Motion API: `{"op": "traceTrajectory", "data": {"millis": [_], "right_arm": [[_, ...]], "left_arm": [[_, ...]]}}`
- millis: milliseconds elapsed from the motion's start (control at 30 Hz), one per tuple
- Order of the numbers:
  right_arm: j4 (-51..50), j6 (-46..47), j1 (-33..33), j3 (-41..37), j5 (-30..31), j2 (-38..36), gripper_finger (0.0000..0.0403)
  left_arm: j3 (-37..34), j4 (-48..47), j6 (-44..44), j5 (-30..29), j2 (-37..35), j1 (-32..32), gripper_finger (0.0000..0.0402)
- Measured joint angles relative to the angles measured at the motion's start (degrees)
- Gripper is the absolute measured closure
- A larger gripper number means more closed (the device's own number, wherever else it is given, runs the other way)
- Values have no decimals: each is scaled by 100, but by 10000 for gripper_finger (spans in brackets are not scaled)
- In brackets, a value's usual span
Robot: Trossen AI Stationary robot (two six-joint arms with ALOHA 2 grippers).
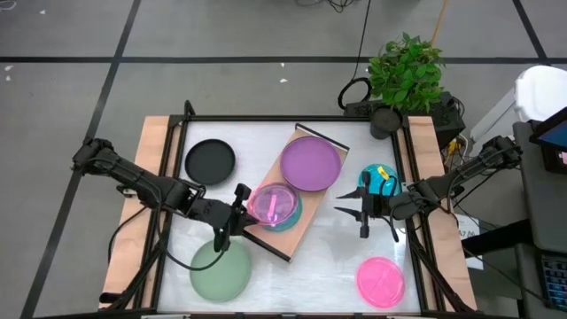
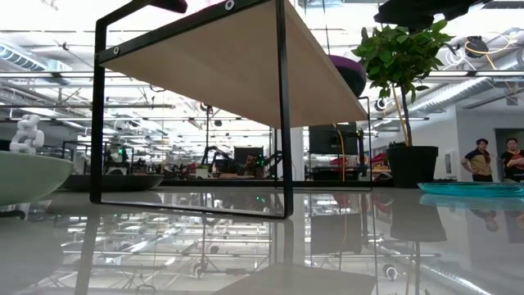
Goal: Place and stack plates onto a shelf
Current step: Stack the small transparent pink plate on top of the small transparent transparent blue plate, then stack the small transparent pink plate on top of the small transparent pink plate
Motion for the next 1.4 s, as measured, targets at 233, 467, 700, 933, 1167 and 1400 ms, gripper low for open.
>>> {"op": "traceTrajectory", "data": {"millis": [233,467,700,933,1167,1400], "right_arm": [[1,0,0,0,0,0,287],[0,0,0,0,0,1,287],[0,185,56,0,1,0,287],[-2,273,427,104,3,4,287],[-456,903,873,501,33,238,287],[-1933,2134,1347,1439,3,1136,287]], "left_arm": [[0,181,-54,-5,0,0,327],[0,235,-176,-10,0,0,295],[0,235,-398,-99,0,0,293],[0,212,-630,-104,0,0,293],[0,70,-371,-115,0,0,293],[0,28,-372,-120,0,0,293]]}}
